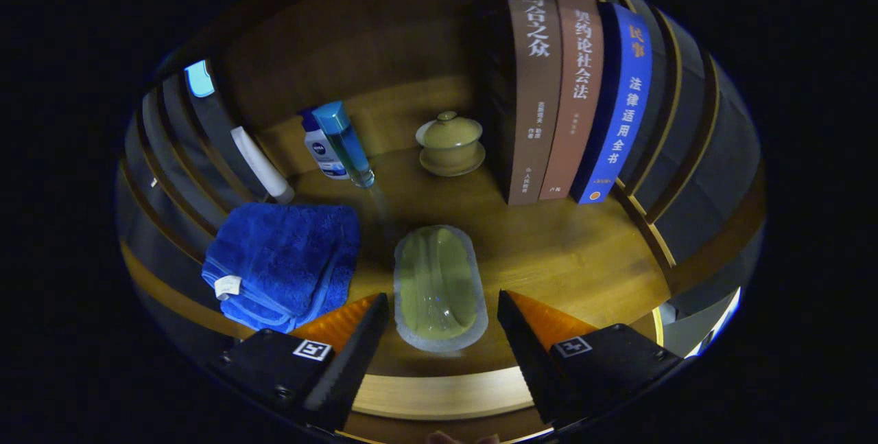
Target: Pull open the drawer, take out the items inside it, and place them on the countertop above the cabinet.
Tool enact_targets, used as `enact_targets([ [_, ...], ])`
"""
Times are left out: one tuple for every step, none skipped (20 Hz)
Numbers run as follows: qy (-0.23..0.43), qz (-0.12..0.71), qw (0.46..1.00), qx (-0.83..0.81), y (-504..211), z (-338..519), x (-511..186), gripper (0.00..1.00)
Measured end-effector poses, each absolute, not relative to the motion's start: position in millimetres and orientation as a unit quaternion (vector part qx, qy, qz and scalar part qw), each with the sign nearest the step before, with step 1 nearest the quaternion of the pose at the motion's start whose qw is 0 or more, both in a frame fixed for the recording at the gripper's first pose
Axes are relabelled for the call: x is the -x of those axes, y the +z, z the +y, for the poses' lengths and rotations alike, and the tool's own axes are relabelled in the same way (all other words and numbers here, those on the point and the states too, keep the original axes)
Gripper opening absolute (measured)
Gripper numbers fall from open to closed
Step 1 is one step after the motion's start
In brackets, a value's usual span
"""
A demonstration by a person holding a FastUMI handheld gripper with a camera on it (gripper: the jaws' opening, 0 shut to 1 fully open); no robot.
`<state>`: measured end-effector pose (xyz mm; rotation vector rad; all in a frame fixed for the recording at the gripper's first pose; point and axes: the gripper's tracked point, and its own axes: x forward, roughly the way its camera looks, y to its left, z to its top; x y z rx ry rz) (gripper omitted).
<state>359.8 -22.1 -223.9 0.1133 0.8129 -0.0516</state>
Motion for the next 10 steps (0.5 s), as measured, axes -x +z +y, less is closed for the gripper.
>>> enact_targets([
  [-0.015,0.376,0.924,-0.068,-212.9,-18.6,-356.5,1.0],
  [-0.005,0.361,0.93,-0.075,-206.4,-16.8,-350.5,0.99],
  [0.009,0.346,0.935,-0.074,-199.1,-16.1,-340.4,0.99],
  [0.028,0.332,0.941,-0.068,-191.3,-13.0,-330.4,0.99],
  [0.045,0.311,0.947,-0.062,-183.7,-9.3,-320.8,0.99],
  [0.059,0.285,0.955,-0.061,-173.4,-5.1,-308.6,0.99],
  [0.08,0.257,0.961,-0.066,-160.8,4.4,-296.5,0.99],
  [0.102,0.233,0.965,-0.068,-149.8,12.9,-280.2,0.99],
  [0.112,0.202,0.97,-0.069,-138.4,14.8,-264.5,0.99],
  [0.119,0.172,0.975,-0.069,-125.9,17.0,-249.0,0.99],
])
